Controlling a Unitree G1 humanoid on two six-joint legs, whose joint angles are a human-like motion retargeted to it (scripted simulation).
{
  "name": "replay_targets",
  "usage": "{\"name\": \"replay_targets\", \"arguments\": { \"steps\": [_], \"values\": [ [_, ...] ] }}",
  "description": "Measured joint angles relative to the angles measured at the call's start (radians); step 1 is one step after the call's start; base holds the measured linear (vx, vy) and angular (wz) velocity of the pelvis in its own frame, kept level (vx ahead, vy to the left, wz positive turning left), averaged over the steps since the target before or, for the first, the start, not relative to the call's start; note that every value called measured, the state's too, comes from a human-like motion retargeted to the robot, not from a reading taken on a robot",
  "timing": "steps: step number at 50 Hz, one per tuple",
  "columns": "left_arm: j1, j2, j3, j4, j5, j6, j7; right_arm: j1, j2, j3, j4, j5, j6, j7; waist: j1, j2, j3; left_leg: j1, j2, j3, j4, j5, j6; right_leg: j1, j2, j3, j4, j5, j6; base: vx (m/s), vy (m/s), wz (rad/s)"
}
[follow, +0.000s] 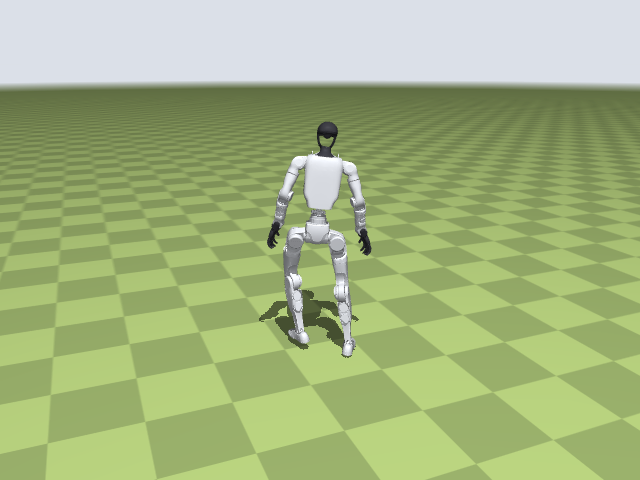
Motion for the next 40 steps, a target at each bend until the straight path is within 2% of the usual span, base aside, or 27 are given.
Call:
{"name": "replay_targets", "arguments": {
  "steps": [5,10,13,15,17,20,21,23,25,28,30,32,34,35,37,40],
  "values": [
    [-0.130,0.049,0.110,-0.109,-0.275,-0.023,0.041,0.017,0.004,-0.086,-0.044,0.122,-0.015,0.008,0.042,-0.011,0.033,-0.021,0.054,-0.040,-0.157,0.065,-0.024,-0.001,-0.021,0.038,0.023,-0.030,-0.014,0.12,0.11,-0.50],
    [-0.219,0.096,0.202,-0.252,-0.454,-0.066,0.103,-0.180,-0.035,-0.079,-0.033,0.091,0.004,0.027,-0.020,-0.021,0.176,-0.127,0.191,-0.133,0.004,0.021,-0.038,-0.131,-0.024,0.117,0.362,-0.139,-0.091,0.05,0.18,-0.35],
    [-0.217,0.182,0.193,-0.357,-0.335,-0.091,0.177,-0.271,-0.026,-0.031,0.013,0.084,0.002,-0.039,-0.019,-0.061,0.204,-0.201,0.276,-0.173,0.095,-0.011,-0.054,-0.166,-0.047,0.127,0.500,-0.218,-0.068,0.25,0.24,-0.09],
    [-0.176,0.216,0.172,-0.410,-0.181,-0.082,0.215,-0.238,-0.018,-0.010,0.034,0.101,-0.006,-0.106,0.029,-0.077,0.158,-0.183,0.294,-0.180,0.012,0.012,-0.065,-0.121,-0.068,0.109,0.460,-0.209,-0.048,0.51,0.40,0.11],
    [-0.051,0.211,0.193,-0.487,-0.076,-0.129,0.227,-0.114,-0.015,-0.052,-0.014,0.121,-0.003,-0.127,0.088,-0.092,0.068,-0.094,0.252,-0.178,-0.212,0.094,-0.070,-0.044,-0.104,0.066,0.350,-0.124,-0.044,0.67,0.56,0.26],
    [0.124,0.178,0.203,-0.566,-0.131,-0.148,0.165,0.086,0.006,-0.164,-0.094,0.191,-0.034,-0.026,0.173,-0.092,-0.054,0.048,0.201,-0.226,-0.473,0.174,-0.082,0.080,-0.133,-0.049,0.238,0.058,-0.069,0.73,0.71,0.51],
    [0.150,0.165,0.210,-0.569,-0.168,-0.140,0.149,0.122,0.020,-0.201,-0.105,0.228,-0.039,0.005,0.189,-0.085,-0.065,0.082,0.195,-0.238,-0.494,0.192,-0.074,0.100,-0.143,-0.098,0.270,0.111,-0.096,0.65,0.76,0.75],
    [0.159,0.147,0.221,-0.550,-0.221,-0.114,0.141,0.159,0.047,-0.257,-0.112,0.288,-0.038,0.031,0.219,-0.078,-0.056,0.139,0.187,-0.251,-0.504,0.239,-0.058,0.092,-0.172,-0.168,0.420,0.169,-0.158,0.54,0.72,0.85],
    [0.110,0.130,0.222,-0.482,-0.240,-0.083,0.165,0.148,0.065,-0.259,-0.092,0.304,-0.022,-0.006,0.243,-0.096,-0.010,0.158,0.157,-0.267,-0.449,0.264,-0.042,0.011,-0.211,-0.156,0.654,0.134,-0.180,0.41,0.60,0.92],
    [-0.033,0.104,0.204,-0.260,-0.283,-0.046,0.224,0.072,0.077,-0.159,-0.030,0.220,0.028,-0.121,0.272,-0.173,0.092,0.116,0.069,-0.297,-0.216,0.134,-0.044,-0.147,-0.255,-0.103,0.854,0.042,-0.092,0.34,0.46,0.72],
    [-0.134,0.086,0.199,-0.035,-0.273,-0.009,0.231,0.018,0.077,-0.069,-0.011,0.141,0.053,-0.152,0.288,-0.197,0.136,0.120,0.040,-0.287,-0.088,0.036,-0.061,-0.203,-0.275,-0.174,0.816,-0.004,-0.066,0.33,0.41,0.08],
    [-0.259,0.081,0.218,0.234,-0.200,0.030,0.222,-0.046,0.088,-0.024,-0.040,0.116,0.051,-0.155,0.287,-0.210,0.171,0.167,0.024,-0.266,-0.061,0.000,-0.071,-0.196,-0.213,-0.254,0.578,0.025,-0.037,0.29,0.35,-0.17],
    [-0.310,0.092,0.236,0.387,-0.144,0.060,0.229,-0.082,0.109,-0.007,-0.111,0.158,0.032,-0.153,0.255,-0.238,0.191,0.221,-0.016,-0.260,-0.079,0.001,-0.057,-0.165,-0.098,-0.197,0.237,0.212,0.004,0.26,0.26,0.14],
    [-0.315,0.101,0.247,0.423,-0.134,0.070,0.238,-0.095,0.123,-0.004,-0.154,0.187,0.023,-0.151,0.232,-0.258,0.195,0.243,-0.041,-0.263,-0.090,0.005,-0.047,-0.152,-0.043,-0.127,0.064,0.343,0.019,0.26,0.16,0.39],
    [-0.311,0.133,0.283,0.411,-0.177,0.062,0.246,-0.125,0.159,-0.007,-0.240,0.239,0.014,-0.143,0.182,-0.278,0.208,0.293,-0.059,-0.282,-0.111,-0.003,-0.047,-0.148,0.042,-0.003,-0.129,0.474,0.019,0.27,0.12,0.57],
    [-0.292,0.180,0.314,0.305,-0.279,0.030,0.210,-0.145,0.193,-0.021,-0.355,0.301,-0.016,-0.132,0.118,-0.282,0.218,0.368,-0.078,-0.322,-0.171,-0.009,-0.059,-0.190,0.107,-0.015,-0.220,0.403,0.019,0.22,0.19,0.81]
  ]
}}
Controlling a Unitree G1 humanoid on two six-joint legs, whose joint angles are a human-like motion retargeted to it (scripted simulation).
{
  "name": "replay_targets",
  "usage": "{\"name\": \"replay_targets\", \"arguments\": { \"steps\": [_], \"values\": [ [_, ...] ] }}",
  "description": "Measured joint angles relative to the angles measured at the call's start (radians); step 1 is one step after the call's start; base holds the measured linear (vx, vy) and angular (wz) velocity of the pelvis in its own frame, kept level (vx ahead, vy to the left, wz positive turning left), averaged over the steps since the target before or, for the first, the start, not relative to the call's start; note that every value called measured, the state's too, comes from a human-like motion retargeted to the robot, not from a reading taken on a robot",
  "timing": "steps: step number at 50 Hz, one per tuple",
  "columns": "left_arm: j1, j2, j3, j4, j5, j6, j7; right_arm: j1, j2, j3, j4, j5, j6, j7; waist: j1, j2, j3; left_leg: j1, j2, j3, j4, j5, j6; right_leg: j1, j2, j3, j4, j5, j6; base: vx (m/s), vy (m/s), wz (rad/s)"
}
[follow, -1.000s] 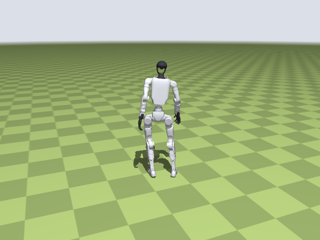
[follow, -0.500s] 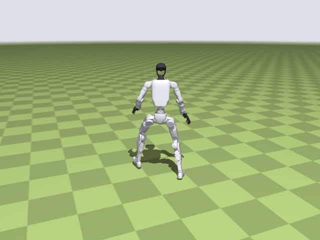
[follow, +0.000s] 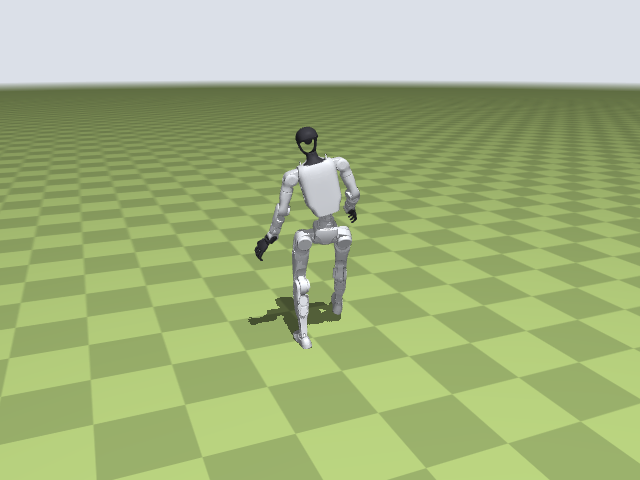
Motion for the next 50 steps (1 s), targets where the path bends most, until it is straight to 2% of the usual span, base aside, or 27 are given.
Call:
{"name": "replay_targets", "arguments": {
  "steps": [2,5,7,10,17,22,28,32,35,45,50],
  "values": [
    [-0.006,0.022,-0.022,-0.073,-0.025,-0.017,-0.023,0.002,-0.002,-0.002,-0.052,0.035,-0.028,-0.005,-0.019,0.006,0.004,0.023,-0.022,-0.022,-0.019,-0.003,0.000,-0.037,-0.003,-0.104,-0.005,-0.024,0.000,0.15,0.26,0.90],
    [-0.059,0.047,-0.098,-0.165,-0.016,-0.021,-0.036,-0.003,-0.026,0.006,-0.101,0.081,-0.050,-0.025,-0.042,0.017,0.040,0.050,-0.071,-0.074,-0.038,0.002,0.014,-0.076,-0.046,-0.213,-0.004,0.052,0.000,0.10,0.27,1.15],
    [-0.123,0.058,-0.157,-0.198,0.008,-0.015,-0.050,-0.017,-0.048,0.006,-0.105,0.095,-0.045,-0.023,-0.044,0.034,0.075,0.061,-0.079,-0.108,-0.030,-0.004,0.008,-0.112,-0.049,-0.178,0.005,0.084,0.000,0.09,0.10,0.97],
    [-0.184,0.065,-0.217,-0.226,0.039,-0.021,-0.078,-0.013,-0.069,0.008,-0.084,0.090,-0.032,-0.001,-0.049,0.061,0.094,0.067,-0.065,-0.156,-0.011,-0.022,-0.017,-0.163,-0.034,-0.115,0.006,0.056,0.000,0.10,0.05,0.97],
    [-0.249,0.020,-0.190,-0.235,0.007,-0.028,-0.079,-0.011,-0.061,-0.039,0.035,0.155,-0.023,-0.004,-0.055,0.071,0.091,0.070,-0.048,-0.244,-0.065,-0.017,-0.045,-0.209,-0.071,-0.257,-0.005,0.022,0.000,0.07,0.05,0.75],
    [-0.199,-0.005,-0.164,-0.210,-0.019,-0.029,-0.079,0.029,-0.051,-0.059,0.080,0.168,-0.020,0.004,-0.019,0.055,0.074,0.079,-0.011,-0.266,-0.121,-0.020,-0.068,-0.193,-0.048,-0.226,0.042,0.015,0.000,0.05,-0.08,0.28],
    [-0.123,-0.025,-0.165,-0.100,0.018,-0.020,-0.108,0.055,-0.069,-0.067,0.141,0.155,-0.014,0.037,0.011,0.015,0.039,0.060,-0.033,-0.299,-0.207,-0.011,-0.049,-0.097,-0.084,-0.199,0.065,0.007,0.000,0.03,0.00,0.26],
    [-0.018,-0.022,-0.144,-0.048,0.037,-0.020,-0.113,0.071,-0.076,-0.072,0.176,0.137,-0.014,0.054,0.050,-0.022,0.004,0.057,-0.055,-0.283,-0.275,-0.018,-0.028,-0.030,-0.100,-0.176,0.136,-0.054,0.000,0.02,0.00,-0.11],
    [0.076,-0.018,-0.119,-0.030,0.022,-0.034,-0.127,0.078,-0.080,-0.094,0.193,0.088,-0.061,0.086,0.080,-0.033,-0.017,0.057,-0.058,-0.264,-0.319,-0.019,-0.011,0.018,-0.100,-0.179,0.244,-0.148,-0.024,0.03,-0.01,-0.37],
    [0.280,-0.065,-0.070,0.012,0.009,-0.011,-0.122,0.073,-0.091,-0.099,0.170,0.061,-0.066,0.092,0.148,0.007,-0.113,0.012,-0.039,-0.175,-0.408,0.033,-0.015,0.158,-0.065,-0.095,0.552,-0.379,-0.097,0.02,-0.04,-0.54],
    [0.356,-0.105,-0.046,-0.076,-0.018,-0.027,-0.126,0.052,-0.096,-0.079,0.166,0.020,-0.053,0.098,0.178,0.025,-0.154,0.010,-0.053,-0.098,-0.461,0.033,-0.018,0.223,-0.047,0.072,0.480,-0.434,-0.065,0.01,-0.08,-0.89]
  ]
}}
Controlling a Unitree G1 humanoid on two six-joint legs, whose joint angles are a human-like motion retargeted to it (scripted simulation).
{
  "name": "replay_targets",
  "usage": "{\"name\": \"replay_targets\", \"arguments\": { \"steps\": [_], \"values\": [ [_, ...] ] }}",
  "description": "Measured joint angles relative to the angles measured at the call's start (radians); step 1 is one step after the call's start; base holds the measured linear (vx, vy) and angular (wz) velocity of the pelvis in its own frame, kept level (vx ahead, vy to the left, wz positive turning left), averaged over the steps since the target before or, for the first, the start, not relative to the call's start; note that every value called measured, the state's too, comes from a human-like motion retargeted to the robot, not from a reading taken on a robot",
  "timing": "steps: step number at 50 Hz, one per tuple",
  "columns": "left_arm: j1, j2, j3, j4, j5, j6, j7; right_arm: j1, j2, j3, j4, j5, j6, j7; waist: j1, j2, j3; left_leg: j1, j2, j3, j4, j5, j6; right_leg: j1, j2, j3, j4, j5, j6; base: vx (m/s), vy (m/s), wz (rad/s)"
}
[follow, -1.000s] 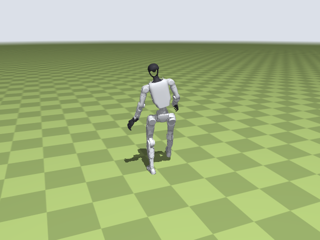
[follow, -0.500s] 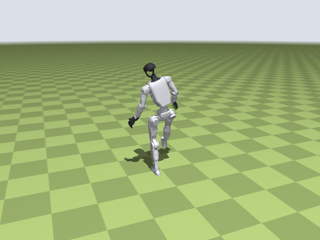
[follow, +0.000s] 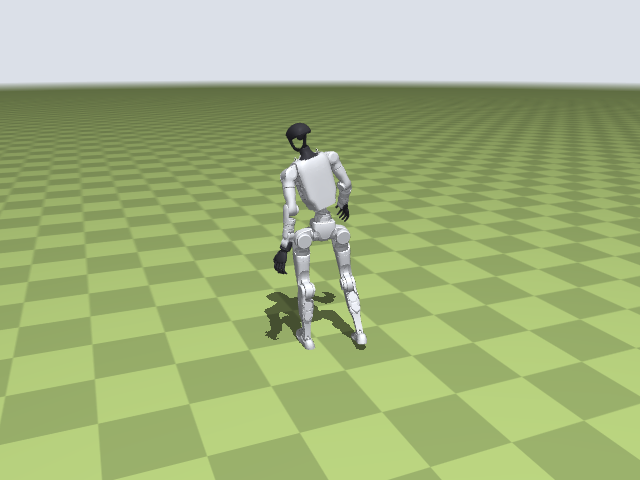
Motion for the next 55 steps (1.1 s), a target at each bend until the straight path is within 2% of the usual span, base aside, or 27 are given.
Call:
{"name": "replay_targets", "arguments": {
  "steps": [3,5,9,12,15,18,20,23,25,27,28,30,32,33,35,38,40,42,44,46,48,50,53,55],
  "values": [
    [-0.009,-0.014,-0.023,-0.028,-0.019,-0.008,0.006,0.000,0.005,0.033,-0.030,-0.013,0.000,-0.005,0.004,-0.008,-0.029,-0.052,-0.015,0.047,-0.002,0.010,0.007,-0.020,-0.002,0.077,-0.095,-0.037,0.024,-0.07,-0.12,-0.74],
    [-0.038,-0.024,-0.047,-0.029,-0.027,-0.017,0.013,0.013,0.000,0.069,-0.061,-0.037,-0.007,-0.009,-0.006,0.001,-0.032,-0.093,-0.013,0.060,0.023,0.021,0.012,-0.029,-0.001,0.085,-0.141,-0.041,0.018,-0.11,-0.13,-0.31],
    [-0.147,-0.049,-0.135,-0.031,-0.043,-0.035,0.023,0.057,-0.043,0.152,-0.131,-0.103,-0.023,0.005,-0.070,0.044,0.002,-0.239,-0.011,0.017,0.193,0.041,0.035,-0.056,-0.002,0.048,-0.157,-0.032,0.004,-0.15,-0.12,0.43],
    [-0.235,-0.080,-0.220,-0.093,-0.034,-0.050,0.057,0.084,-0.111,0.188,-0.189,-0.158,-0.039,0.003,-0.142,0.109,0.049,-0.391,0.009,0.032,0.417,0.007,0.069,-0.083,-0.005,-0.015,-0.106,-0.061,-0.006,-0.14,-0.07,1.01],
    [-0.303,-0.105,-0.313,-0.217,0.012,-0.063,0.142,0.076,-0.185,0.198,-0.206,-0.230,-0.045,-0.054,-0.216,0.207,0.113,-0.500,0.081,0.148,0.616,-0.057,0.112,-0.115,0.003,-0.078,0.017,-0.124,-0.024,-0.09,-0.01,0.96],
    [-0.346,-0.095,-0.371,-0.411,0.105,-0.071,0.234,-0.017,-0.250,0.178,-0.153,-0.324,-0.015,-0.122,-0.289,0.307,0.199,-0.583,0.178,0.273,0.780,-0.123,0.117,-0.149,0.008,-0.131,0.183,-0.215,-0.038,-0.02,0.05,0.72],
    [-0.351,-0.050,-0.369,-0.567,0.226,-0.064,0.261,-0.124,-0.273,0.157,-0.099,-0.373,0.010,-0.147,-0.323,0.345,0.244,-0.652,0.245,0.342,0.865,-0.155,0.113,-0.186,0.000,-0.150,0.293,-0.276,-0.046,0.08,0.05,0.39],
    [-0.296,0.057,-0.336,-0.742,0.462,-0.044,0.258,-0.244,-0.269,0.132,-0.075,-0.401,0.024,-0.180,-0.298,0.344,0.245,-0.736,0.343,0.415,0.901,-0.159,0.099,-0.214,-0.020,-0.142,0.377,-0.321,-0.047,0.26,0.06,-0.06],
    [-0.227,0.116,-0.305,-0.814,0.546,-0.040,0.250,-0.257,-0.246,0.113,-0.118,-0.368,0.008,-0.210,-0.237,0.317,0.216,-0.748,0.387,0.447,0.849,-0.138,0.081,-0.180,-0.036,-0.136,0.339,-0.301,-0.039,0.52,0.12,-0.18],
    [-0.089,0.150,-0.278,-0.871,0.460,-0.064,0.214,-0.142,-0.208,0.091,-0.226,-0.277,-0.021,-0.204,-0.156,0.269,0.106,-0.729,0.382,0.479,0.703,-0.070,0.073,-0.119,-0.061,-0.156,0.217,-0.218,-0.039,0.74,0.22,0.19],
    [-0.011,0.157,-0.250,-0.893,0.386,-0.104,0.220,-0.062,-0.182,0.064,-0.293,-0.205,-0.030,-0.165,-0.122,0.240,0.043,-0.706,0.359,0.500,0.595,-0.011,0.075,-0.086,-0.079,-0.177,0.142,-0.152,-0.041,0.86,0.32,0.55],
    [0.130,0.161,-0.206,-0.912,0.196,-0.132,0.181,0.081,-0.130,0.023,-0.376,-0.119,-0.044,-0.095,-0.064,0.197,-0.068,-0.624,0.306,0.525,0.374,0.089,0.064,0.007,-0.096,-0.217,0.002,0.020,-0.042,0.96,0.41,0.80],
    [0.248,0.162,-0.152,-0.911,0.084,-0.128,0.152,0.173,-0.083,-0.007,-0.389,-0.095,-0.035,-0.053,-0.031,0.184,-0.136,-0.514,0.262,0.517,0.206,0.130,0.044,0.097,-0.095,-0.221,-0.064,0.222,-0.044,1.02,0.51,0.96],
    [0.294,0.163,-0.125,-0.904,0.065,-0.124,0.146,0.196,-0.068,-0.016,-0.374,-0.100,-0.025,-0.049,-0.021,0.186,-0.158,-0.463,0.248,0.505,0.156,0.122,0.035,0.125,-0.093,-0.205,-0.059,0.309,-0.041,1.02,0.54,1.01],
    [0.365,0.171,-0.074,-0.888,0.067,-0.116,0.144,0.214,-0.055,-0.016,-0.323,-0.129,0.002,-0.068,-0.008,0.196,-0.185,-0.367,0.226,0.482,0.088,0.093,0.022,0.147,-0.089,-0.153,0.013,0.416,-0.020,0.97,0.54,1.04],
    [0.376,0.189,-0.040,-0.825,0.076,-0.104,0.149,0.187,-0.063,0.005,-0.228,-0.155,0.031,-0.134,0.016,0.212,-0.201,-0.277,0.217,0.464,0.057,0.160,0.028,0.099,-0.131,-0.171,0.224,0.379,-0.011,0.83,0.45,1.00],
    [0.308,0.199,-0.048,-0.725,0.050,-0.083,0.150,0.148,-0.057,0.007,-0.163,-0.118,0.042,-0.181,0.028,0.197,-0.185,-0.273,0.196,0.431,0.104,0.228,0.073,0.048,-0.210,-0.236,0.356,0.278,-0.039,0.64,0.31,1.27],
    [0.176,0.197,-0.063,-0.536,0.040,-0.035,0.140,0.093,-0.032,-0.006,-0.076,-0.046,0.052,-0.203,0.012,0.155,-0.134,-0.326,0.159,0.365,0.285,0.164,0.123,-0.012,-0.261,-0.232,0.439,0.131,-0.072,0.49,0.18,1.90],
    [-0.003,0.182,-0.055,-0.285,0.073,0.035,0.106,0.017,0.008,-0.021,0.018,0.016,0.071,-0.211,-0.016,0.124,-0.058,-0.367,0.135,0.295,0.467,0.063,0.117,-0.084,-0.221,-0.160,0.455,0.015,-0.084,0.40,0.09,2.11],
    [-0.175,0.156,-0.026,-0.058,0.136,0.096,0.063,-0.053,0.044,-0.015,0.084,0.030,0.094,-0.206,-0.049,0.110,0.016,-0.337,0.098,0.232,0.505,0.020,0.091,-0.145,-0.136,-0.090,0.374,-0.024,-0.060,0.35,0.05,2.05],
    [-0.280,0.137,-0.017,0.030,0.144,0.122,0.047,-0.105,0.072,0.004,0.098,0.018,0.106,-0.205,-0.094,0.094,0.071,-0.278,0.044,0.165,0.444,0.032,0.076,-0.190,-0.058,-0.039,0.199,0.017,-0.006,0.31,0.02,2.15],
    [-0.319,0.126,-0.048,-0.019,0.095,0.097,0.030,-0.143,0.094,0.020,0.074,0.012,0.093,-0.196,-0.148,0.077,0.113,-0.220,-0.014,0.087,0.366,0.062,0.070,-0.209,-0.002,0.026,-0.032,0.160,0.049,0.29,-0.03,2.23],
    [-0.292,0.135,-0.124,-0.221,0.077,0.010,-0.065,-0.146,0.121,0.015,-0.011,0.034,0.038,-0.150,-0.184,0.071,0.152,-0.137,-0.063,-0.004,0.309,0.073,0.075,-0.237,0.016,0.039,-0.304,0.413,0.065,0.31,-0.10,1.63],
    [-0.283,0.161,-0.173,-0.351,0.123,-0.027,-0.125,-0.143,0.136,0.001,-0.062,0.066,0.006,-0.140,-0.167,0.079,0.175,-0.095,-0.074,-0.035,0.306,0.057,0.079,-0.274,0.011,-0.059,-0.413,0.466,0.065,0.31,-0.11,0.80]
  ]
}}
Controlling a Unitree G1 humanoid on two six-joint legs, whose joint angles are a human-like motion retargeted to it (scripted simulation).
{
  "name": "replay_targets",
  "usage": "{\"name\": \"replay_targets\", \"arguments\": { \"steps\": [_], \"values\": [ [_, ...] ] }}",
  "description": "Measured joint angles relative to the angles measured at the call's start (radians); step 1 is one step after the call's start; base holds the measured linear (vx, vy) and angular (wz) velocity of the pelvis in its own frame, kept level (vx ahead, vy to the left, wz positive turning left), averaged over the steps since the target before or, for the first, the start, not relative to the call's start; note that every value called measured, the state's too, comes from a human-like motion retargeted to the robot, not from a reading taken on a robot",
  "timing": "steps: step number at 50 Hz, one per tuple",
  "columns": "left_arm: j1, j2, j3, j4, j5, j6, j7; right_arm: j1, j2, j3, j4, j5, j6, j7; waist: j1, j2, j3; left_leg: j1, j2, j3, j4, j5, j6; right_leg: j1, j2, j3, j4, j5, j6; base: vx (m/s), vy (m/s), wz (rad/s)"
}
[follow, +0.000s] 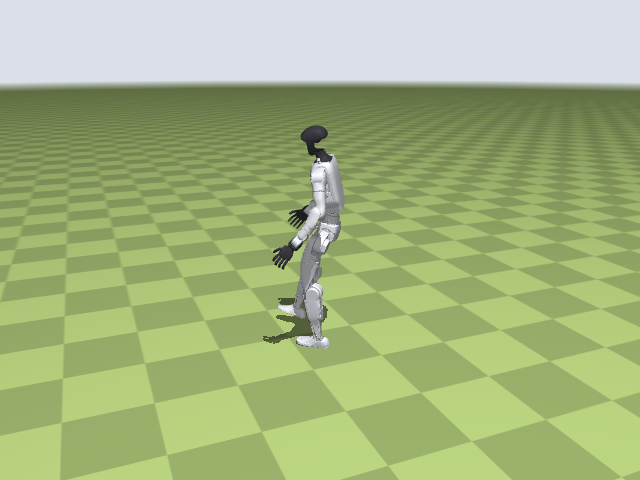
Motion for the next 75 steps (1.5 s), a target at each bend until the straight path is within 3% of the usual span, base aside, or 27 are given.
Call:
{"name": "replay_targets", "arguments": {
  "steps": [4,7,10,13,19,23,30,34,41,45,50,53,55,57,62,65,67,70,71,73,75],
  "values": [
    [-0.016,0.051,-0.067,-0.156,0.114,-0.015,-0.027,-0.012,0.006,-0.012,-0.040,0.067,-0.028,-0.036,0.063,0.021,0.020,0.036,-0.008,-0.014,0.054,-0.046,-0.013,-0.077,-0.010,-0.235,-0.075,-0.131,0.000,0.27,-0.06,0.37],
    [-0.028,0.053,-0.075,-0.193,0.131,0.000,-0.002,-0.055,0.002,-0.031,-0.041,0.099,-0.024,-0.065,0.070,0.022,0.039,0.054,-0.036,-0.036,0.090,-0.062,-0.010,-0.111,-0.049,-0.332,-0.060,-0.078,0.000,0.24,0.01,0.60],
    [-0.027,0.033,-0.066,-0.156,0.117,0.017,0.022,-0.110,-0.004,-0.055,-0.024,0.118,-0.014,-0.073,0.048,0.027,0.048,0.073,-0.042,-0.073,0.115,-0.075,-0.017,-0.115,-0.055,-0.274,-0.049,-0.011,0.000,0.23,-0.07,0.76],
    [0.012,0.019,-0.061,-0.093,0.122,0.029,0.014,-0.113,-0.009,-0.063,-0.019,0.145,-0.022,-0.054,0.035,0.035,0.031,0.105,-0.035,-0.106,0.103,-0.074,-0.025,-0.084,-0.046,-0.209,-0.035,-0.038,0.000,0.22,-0.09,0.62],
    [0.100,0.005,-0.027,0.068,0.070,0.044,-0.019,-0.114,-0.034,0.005,-0.004,0.129,-0.013,0.053,0.085,0.019,-0.025,0.138,-0.036,-0.102,0.017,-0.050,-0.015,0.000,-0.048,-0.276,0.018,-0.058,-0.012,0.16,-0.07,-0.14],
    [0.145,-0.018,0.043,0.208,0.024,0.062,0.003,-0.122,-0.043,0.053,0.027,0.046,0.018,0.097,0.144,0.016,-0.064,0.142,-0.016,-0.068,-0.047,-0.039,-0.017,0.049,-0.046,-0.306,0.119,-0.146,-0.047,0.08,-0.11,-0.63],
    [0.220,-0.090,0.194,0.390,-0.022,0.086,0.032,-0.084,-0.064,0.097,0.105,-0.103,0.057,0.179,0.175,0.063,-0.153,0.111,0.048,-0.057,-0.133,-0.013,-0.027,0.091,-0.082,-0.181,0.439,-0.363,-0.109,0.03,-0.10,-0.24],
    [0.238,-0.126,0.239,0.415,-0.049,0.072,0.023,-0.031,-0.114,0.155,0.098,-0.287,0.079,0.275,0.179,0.084,-0.180,0.078,0.067,-0.050,-0.156,0.000,-0.033,0.125,-0.095,-0.054,0.532,-0.424,-0.122,-0.01,-0.16,-0.18],
    [0.177,-0.143,0.195,0.434,-0.001,0.062,0.069,0.085,-0.135,0.197,0.116,-0.419,0.102,0.251,0.203,0.055,-0.212,0.030,0.065,0.007,-0.254,0.033,-0.042,0.180,-0.086,0.142,0.371,-0.483,-0.049,-0.05,-0.25,-0.46],
    [0.075,-0.183,0.205,0.471,-0.053,0.073,0.114,0.150,-0.129,0.189,0.142,-0.365,0.105,0.159,0.165,0.078,-0.213,0.001,0.095,0.039,-0.294,0.069,-0.045,0.165,-0.052,0.158,0.270,-0.459,-0.081,-0.11,-0.27,-0.32],
    [-0.039,-0.258,0.151,0.354,-0.197,0.032,0.178,0.280,-0.153,0.132,0.092,-0.238,0.071,0.138,0.001,0.113,-0.184,-0.088,0.114,-0.009,-0.244,0.087,-0.037,0.165,-0.041,0.079,0.218,-0.427,-0.058,-0.12,-0.24,0.72],
    [-0.099,-0.253,0.005,0.209,-0.219,0.006,0.195,0.356,-0.160,0.112,0.098,-0.158,0.060,0.112,-0.100,0.109,-0.178,-0.149,0.131,0.124,-0.152,0.070,-0.007,0.182,-0.054,0.011,0.178,-0.431,-0.042,-0.06,-0.21,1.17],
    [-0.132,-0.236,-0.073,0.102,-0.177,0.007,0.176,0.397,-0.167,0.106,0.127,-0.170,0.081,0.108,-0.145,0.107,-0.179,-0.171,0.154,0.262,-0.064,0.038,0.027,0.176,-0.063,-0.010,0.188,-0.443,-0.045,-0.01,-0.16,0.66],
    [-0.149,-0.215,-0.121,-0.023,-0.125,0.009,0.136,0.414,-0.175,0.108,0.165,-0.220,0.115,0.134,-0.168,0.108,-0.177,-0.198,0.163,0.302,0.063,-0.020,0.054,0.155,-0.066,-0.003,0.230,-0.469,-0.060,0.03,-0.12,0.12],
    [-0.142,-0.208,-0.180,-0.291,-0.122,-0.053,0.092,0.405,-0.243,0.096,0.184,-0.230,0.136,0.324,-0.259,0.157,-0.142,-0.310,0.116,0.124,0.388,-0.156,0.034,0.128,-0.034,-0.003,0.395,-0.578,-0.114,0.10,-0.06,0.13],
    [-0.143,-0.211,-0.163,-0.427,-0.048,-0.069,0.071,0.339,-0.319,0.056,0.162,-0.211,0.121,0.499,-0.333,0.213,-0.087,-0.383,0.189,0.176,0.557,-0.259,0.058,0.107,-0.010,-0.045,0.561,-0.673,-0.132,0.12,-0.01,0.56],
    [-0.151,-0.188,-0.129,-0.507,0.054,-0.067,0.077,0.235,-0.376,0.056,0.164,-0.247,0.121,0.535,-0.356,0.243,-0.019,-0.434,0.269,0.239,0.653,-0.311,0.071,0.102,0.006,-0.063,0.668,-0.732,-0.146,0.12,0.01,0.23],
    [-0.105,-0.131,-0.073,-0.598,0.174,-0.075,0.149,0.029,-0.453,0.107,0.189,-0.362,0.121,0.425,-0.334,0.275,0.074,-0.529,0.373,0.279,0.740,-0.328,0.045,0.101,0.037,-0.041,0.788,-0.797,-0.176,0.18,0.04,-0.58],
    [-0.065,-0.104,-0.054,-0.611,0.182,-0.086,0.179,-0.036,-0.463,0.128,0.197,-0.386,0.120,0.359,-0.299,0.273,0.076,-0.566,0.404,0.297,0.734,-0.317,0.033,0.094,0.041,-0.019,0.799,-0.802,-0.174,0.29,0.07,-1.14],
    [0.027,-0.039,0.000,-0.625,0.181,-0.112,0.218,-0.145,-0.463,0.157,0.200,-0.373,0.102,0.241,-0.208,0.254,0.063,-0.611,0.462,0.349,0.686,-0.280,0.016,0.106,0.038,0.029,0.770,-0.787,-0.157,0.43,0.11,-1.32],
    [0.163,0.041,0.065,-0.637,0.145,-0.143,0.227,-0.151,-0.441,0.153,0.163,-0.258,0.057,0.183,-0.087,0.203,-0.023,-0.616,0.485,0.430,0.559,-0.191,0.004,0.143,0.005,0.066,0.654,-0.717,-0.125,0.63,0.19,-1.09]
  ]
}}
